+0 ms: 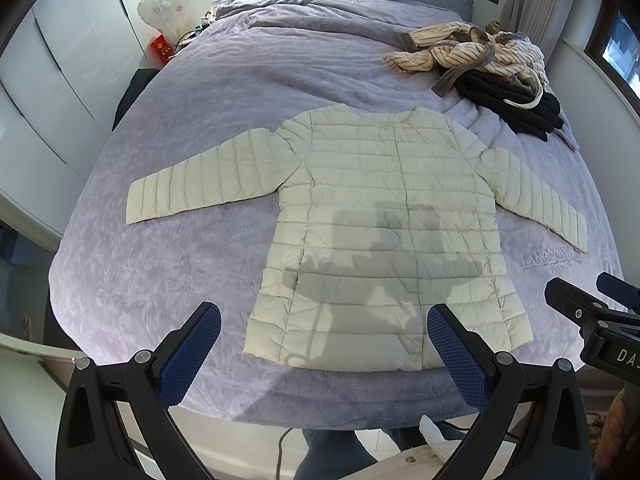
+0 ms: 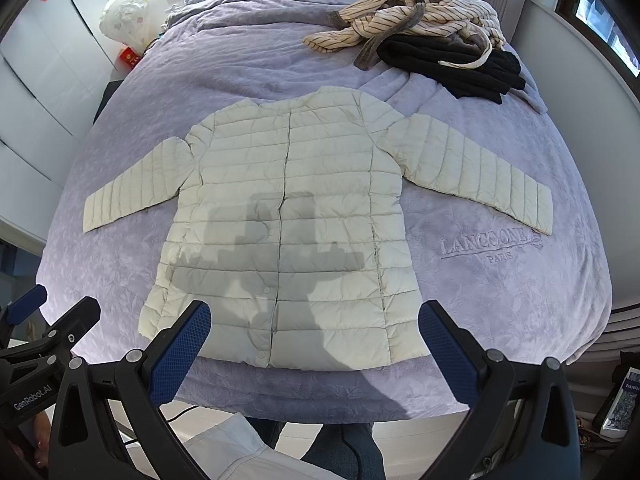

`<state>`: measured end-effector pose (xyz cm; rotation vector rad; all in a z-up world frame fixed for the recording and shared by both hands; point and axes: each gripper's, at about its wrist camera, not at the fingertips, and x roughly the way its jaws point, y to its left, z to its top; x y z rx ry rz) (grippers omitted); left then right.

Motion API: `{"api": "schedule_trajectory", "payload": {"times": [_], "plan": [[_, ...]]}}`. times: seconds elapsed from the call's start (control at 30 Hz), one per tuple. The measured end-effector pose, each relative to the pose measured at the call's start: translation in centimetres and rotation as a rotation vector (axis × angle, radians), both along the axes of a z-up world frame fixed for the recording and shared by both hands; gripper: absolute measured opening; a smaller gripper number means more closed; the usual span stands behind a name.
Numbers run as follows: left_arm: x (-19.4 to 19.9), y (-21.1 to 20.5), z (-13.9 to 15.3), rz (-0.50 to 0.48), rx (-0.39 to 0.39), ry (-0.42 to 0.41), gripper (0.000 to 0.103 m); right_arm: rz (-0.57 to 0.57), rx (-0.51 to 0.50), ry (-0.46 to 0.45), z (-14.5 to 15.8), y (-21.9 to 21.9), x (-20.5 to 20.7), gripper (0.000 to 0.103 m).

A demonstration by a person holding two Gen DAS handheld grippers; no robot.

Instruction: Fold large clothes

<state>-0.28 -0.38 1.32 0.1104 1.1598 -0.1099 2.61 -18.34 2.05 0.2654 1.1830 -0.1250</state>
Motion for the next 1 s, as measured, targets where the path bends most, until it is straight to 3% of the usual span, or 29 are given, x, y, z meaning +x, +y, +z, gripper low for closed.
{"api": "schedule_trajectory", "payload": {"times": [1.0], "plan": [[0.04, 0.02, -0.11, 0.000, -0.002, 0.002, 0.103, 0.002, 0.001, 0.004, -0.31, 0.13, 0.07, 0.103]]}}
